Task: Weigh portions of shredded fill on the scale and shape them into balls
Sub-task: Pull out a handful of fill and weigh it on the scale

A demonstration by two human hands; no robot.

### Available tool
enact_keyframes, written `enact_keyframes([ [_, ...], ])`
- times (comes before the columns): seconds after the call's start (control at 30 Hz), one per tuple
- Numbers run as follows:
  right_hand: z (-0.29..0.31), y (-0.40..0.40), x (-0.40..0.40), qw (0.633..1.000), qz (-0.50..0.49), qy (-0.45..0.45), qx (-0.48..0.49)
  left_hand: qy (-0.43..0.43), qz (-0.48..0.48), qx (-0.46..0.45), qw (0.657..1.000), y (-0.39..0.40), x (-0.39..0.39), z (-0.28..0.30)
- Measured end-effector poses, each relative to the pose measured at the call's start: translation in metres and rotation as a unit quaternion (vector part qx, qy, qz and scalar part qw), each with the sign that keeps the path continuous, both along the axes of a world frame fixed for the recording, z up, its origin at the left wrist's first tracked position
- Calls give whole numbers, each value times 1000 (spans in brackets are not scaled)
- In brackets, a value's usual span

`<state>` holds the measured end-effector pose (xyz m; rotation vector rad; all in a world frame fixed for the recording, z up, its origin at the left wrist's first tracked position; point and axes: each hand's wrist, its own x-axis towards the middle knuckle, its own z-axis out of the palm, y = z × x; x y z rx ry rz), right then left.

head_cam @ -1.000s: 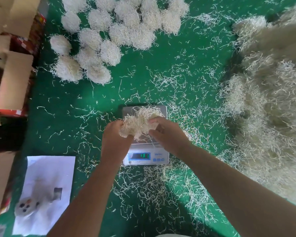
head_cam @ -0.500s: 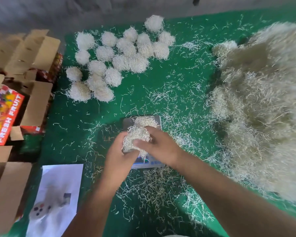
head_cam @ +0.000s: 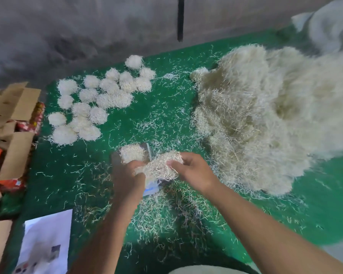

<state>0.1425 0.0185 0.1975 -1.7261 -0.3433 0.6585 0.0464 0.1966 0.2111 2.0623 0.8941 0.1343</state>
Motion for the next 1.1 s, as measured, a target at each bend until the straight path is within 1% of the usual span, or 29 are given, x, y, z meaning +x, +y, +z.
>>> enact_keyframes([
  [0.03, 0, -10, -1, 1000, -15, -6, -8, 1, -15, -14, 1000, -9, 1, 2],
  [0.07, 0, -19, -1, 999, -29, -8, -16, 2, -32, -49, 998, -19, 1, 4],
  [0.13, 0, -35, -1, 999, -44, 13, -16, 10, -51, -161, 986, -37, 2, 8],
  [0.17, 2, -41, -2, 999, -43, 31, -9, 14, -68, -197, 978, -44, 0, 7],
  [0.2, 3, -47, -4, 999, -31, 42, -8, 29, -97, -197, 975, -51, -2, 8],
  [0.23, 5, -52, -6, 999, -15, 49, -14, 46, -129, -182, 974, -58, -3, 7],
  [0.27, 7, -56, -8, 998, 2, 63, -24, 63, -140, -161, 975, -64, -5, 6],
  [0.33, 7, -63, -13, 995, 22, 94, -35, 74, -110, -120, 984, -76, -2, 6],
  [0.4, 11, -68, -20, 994, 26, 108, -20, 66, -105, -85, 989, -85, 0, 5],
  [0.5, 7, -74, -21, 994, -16, 105, 0, 51, -131, -69, 988, -90, -3, 8],
  [0.57, 0, -79, -17, 991, -64, 116, 10, 44, -132, -39, 989, -91, -9, 12],
  [0.63, -3, -85, -13, 989, -88, 119, 10, 42, -131, -14, 990, -89, -13, 15],
  [0.77, -13, -91, -6, 984, -114, 138, 19, 76, -146, 43, 985, -85, -12, 21],
  [0.83, -18, -91, -4, 983, -122, 139, 15, 84, -125, 38, 988, -83, -14, 21],
  [0.9, -21, -92, -1, 981, -135, 138, 11, 73, -81, 10, 994, -77, -21, 16],
  [0.97, -26, -94, 7, 974, -161, 157, 17, 70, -38, -9, 997, -68, -28, 11],
  [1.1, -32, -104, 27, 960, -216, 176, 13, 62, 25, -6, 998, -43, -38, 2],
])
